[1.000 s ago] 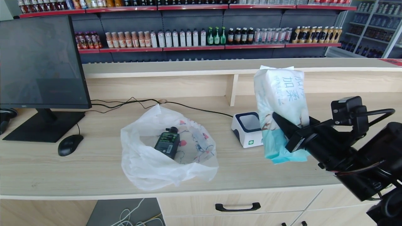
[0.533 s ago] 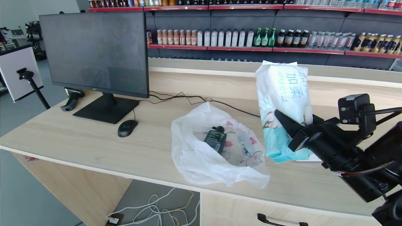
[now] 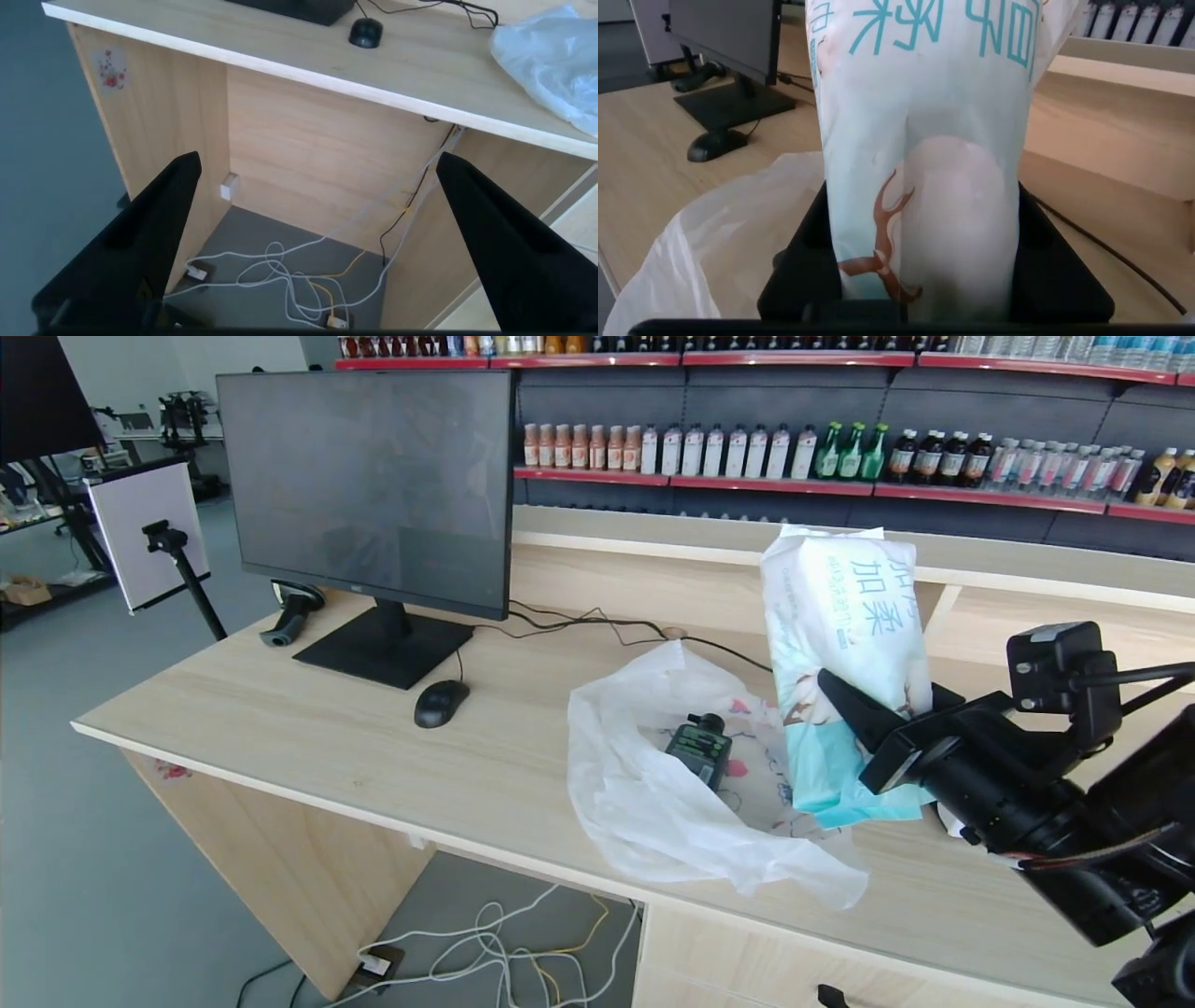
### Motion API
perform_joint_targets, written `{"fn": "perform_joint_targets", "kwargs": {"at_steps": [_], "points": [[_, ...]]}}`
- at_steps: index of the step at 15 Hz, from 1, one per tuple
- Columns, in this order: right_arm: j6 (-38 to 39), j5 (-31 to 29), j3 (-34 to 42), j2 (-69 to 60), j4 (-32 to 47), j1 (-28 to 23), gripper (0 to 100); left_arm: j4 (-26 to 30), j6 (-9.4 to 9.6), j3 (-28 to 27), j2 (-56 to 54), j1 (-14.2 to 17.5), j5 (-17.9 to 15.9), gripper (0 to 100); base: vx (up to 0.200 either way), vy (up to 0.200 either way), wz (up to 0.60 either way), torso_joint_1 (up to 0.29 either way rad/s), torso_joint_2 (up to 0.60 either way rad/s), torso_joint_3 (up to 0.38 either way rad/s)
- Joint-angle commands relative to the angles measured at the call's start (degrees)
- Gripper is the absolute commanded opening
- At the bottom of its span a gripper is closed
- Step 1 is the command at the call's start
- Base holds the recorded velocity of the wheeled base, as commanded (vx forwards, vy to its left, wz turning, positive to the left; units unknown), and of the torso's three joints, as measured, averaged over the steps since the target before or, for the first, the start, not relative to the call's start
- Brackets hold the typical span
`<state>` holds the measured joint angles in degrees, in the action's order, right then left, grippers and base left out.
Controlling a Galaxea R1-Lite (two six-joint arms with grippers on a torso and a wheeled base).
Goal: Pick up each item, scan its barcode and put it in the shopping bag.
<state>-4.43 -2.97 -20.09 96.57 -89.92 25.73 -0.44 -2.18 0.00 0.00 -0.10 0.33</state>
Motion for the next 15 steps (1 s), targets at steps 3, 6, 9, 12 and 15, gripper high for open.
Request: {"fn": "perform_joint_targets", "kwargs": {"at_steps": [3, 6, 9, 12, 15], "points": [[0.9, 0.0, -0.9, 5.1, -0.1, -0.1, 0, 0.0, -0.02, 0.0, 0.0, 0.0, 0.0, 100, 0.0, 0.0, 0.0, 0.0, 0.0, 0.0], [1.1, -0.1, -3.9, 8.9, -0.1, -0.2, 0, 0.0, -0.02, 0.0, 0.0, 0.0, 0.0, 100, 0.0, 0.0, 0.0, 0.0, 0.0, 0.0], [1.1, 0.0, -5.4, 9.3, -0.1, 0.5, 0, -0.1, -0.02, 0.0, 0.0, 0.0, 0.0, 100, 0.0, 0.0, 0.0, 0.0, 0.0, 0.0], [1.2, 0.2, -5.6, 10.8, -0.1, 0.2, 0, -0.1, -0.02, 0.0, 0.0, 0.0, 0.0, 100, 0.0, 0.0, 0.0, 0.0, 0.0, 0.0], [1.2, 0.2, -5.2, 11.9, -0.1, 1.1, 0, -0.1, -0.02, 0.0, 0.0, 0.1, 0.0, 100, 0.0, 0.0, 0.0, 0.0, 0.0, 0.0]]}}
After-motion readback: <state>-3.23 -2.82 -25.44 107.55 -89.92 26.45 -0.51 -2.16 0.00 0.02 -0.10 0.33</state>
